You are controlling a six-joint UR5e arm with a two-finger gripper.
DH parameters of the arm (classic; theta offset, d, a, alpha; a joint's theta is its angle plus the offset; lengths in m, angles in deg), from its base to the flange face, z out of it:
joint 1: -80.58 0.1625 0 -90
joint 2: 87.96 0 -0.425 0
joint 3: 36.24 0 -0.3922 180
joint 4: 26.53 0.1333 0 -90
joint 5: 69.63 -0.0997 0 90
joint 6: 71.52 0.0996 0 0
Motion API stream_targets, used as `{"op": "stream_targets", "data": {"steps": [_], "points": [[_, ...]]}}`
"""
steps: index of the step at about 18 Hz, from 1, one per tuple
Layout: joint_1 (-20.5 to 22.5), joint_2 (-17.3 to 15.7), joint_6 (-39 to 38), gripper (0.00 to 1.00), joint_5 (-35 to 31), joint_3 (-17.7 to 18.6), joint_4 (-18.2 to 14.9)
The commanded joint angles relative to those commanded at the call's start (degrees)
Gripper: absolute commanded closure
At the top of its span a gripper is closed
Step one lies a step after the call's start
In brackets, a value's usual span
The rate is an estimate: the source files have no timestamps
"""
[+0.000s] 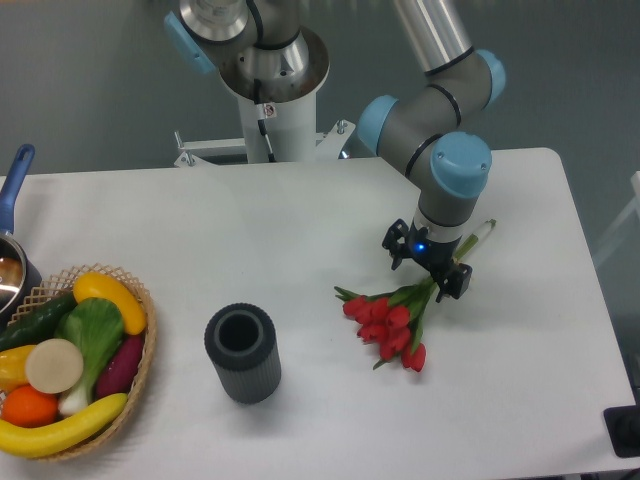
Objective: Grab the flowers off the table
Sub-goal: 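Lower the gripper around the tulip stems just below the blooms, then close the gripper on the tulip stems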
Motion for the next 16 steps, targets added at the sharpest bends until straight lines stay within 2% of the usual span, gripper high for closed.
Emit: {"op": "stream_targets", "data": {"steps": [8,10,13,14,16], "points": [[-0.35,0.53,0.0,0.01,-0.09,-0.09,0.0],[-0.35,0.53,0.0,0.2,-0.09,-0.18,0.0],[-0.44,0.53,-0.09,0.41,-0.09,-0.18,-0.09],[-0.44,0.53,-0.18,0.47,-0.09,-0.26,-0.09],[-0.44,0.44,-0.09,0.49,0.0,-0.53,-0.09]]}}
